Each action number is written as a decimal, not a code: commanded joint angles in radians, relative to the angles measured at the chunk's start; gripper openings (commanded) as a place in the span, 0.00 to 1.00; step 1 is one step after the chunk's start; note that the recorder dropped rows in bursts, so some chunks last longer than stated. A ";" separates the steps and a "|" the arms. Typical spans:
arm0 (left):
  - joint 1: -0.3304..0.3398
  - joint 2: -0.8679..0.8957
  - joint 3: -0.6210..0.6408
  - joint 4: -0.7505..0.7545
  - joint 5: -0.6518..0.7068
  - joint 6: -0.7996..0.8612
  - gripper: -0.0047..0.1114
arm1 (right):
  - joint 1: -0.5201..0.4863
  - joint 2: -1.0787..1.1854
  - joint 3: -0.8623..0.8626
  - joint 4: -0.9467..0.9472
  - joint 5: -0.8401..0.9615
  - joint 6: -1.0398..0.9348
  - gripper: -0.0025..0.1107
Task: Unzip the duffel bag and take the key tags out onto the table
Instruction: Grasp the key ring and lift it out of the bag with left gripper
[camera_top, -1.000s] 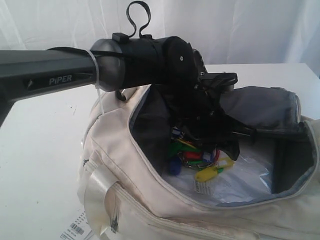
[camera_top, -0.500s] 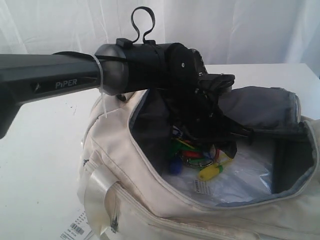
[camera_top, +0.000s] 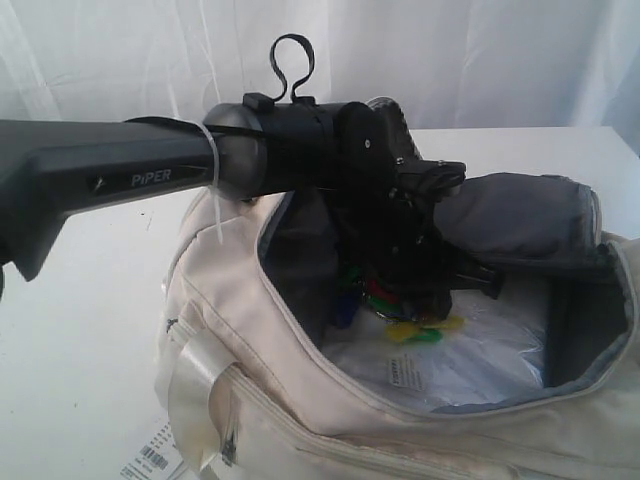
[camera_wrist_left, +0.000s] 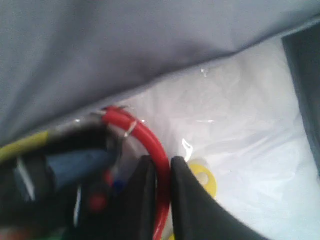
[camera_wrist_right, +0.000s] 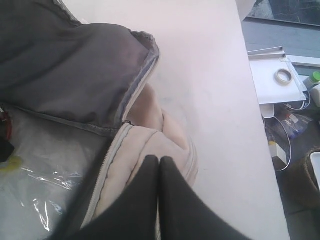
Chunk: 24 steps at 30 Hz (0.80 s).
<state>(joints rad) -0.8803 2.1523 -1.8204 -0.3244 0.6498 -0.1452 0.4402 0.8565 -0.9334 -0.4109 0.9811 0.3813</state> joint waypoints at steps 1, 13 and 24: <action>-0.004 -0.001 -0.011 -0.011 0.081 0.040 0.04 | 0.001 -0.007 0.010 -0.007 -0.020 0.008 0.02; -0.004 -0.202 -0.180 0.184 0.310 0.101 0.04 | 0.001 -0.007 0.015 -0.007 -0.038 0.016 0.02; -0.004 -0.336 -0.182 0.324 0.446 0.145 0.04 | 0.001 -0.007 0.015 -0.007 -0.048 0.016 0.02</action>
<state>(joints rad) -0.8822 1.8484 -1.9972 -0.0435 1.0364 -0.0094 0.4402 0.8565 -0.9227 -0.4090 0.9470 0.3915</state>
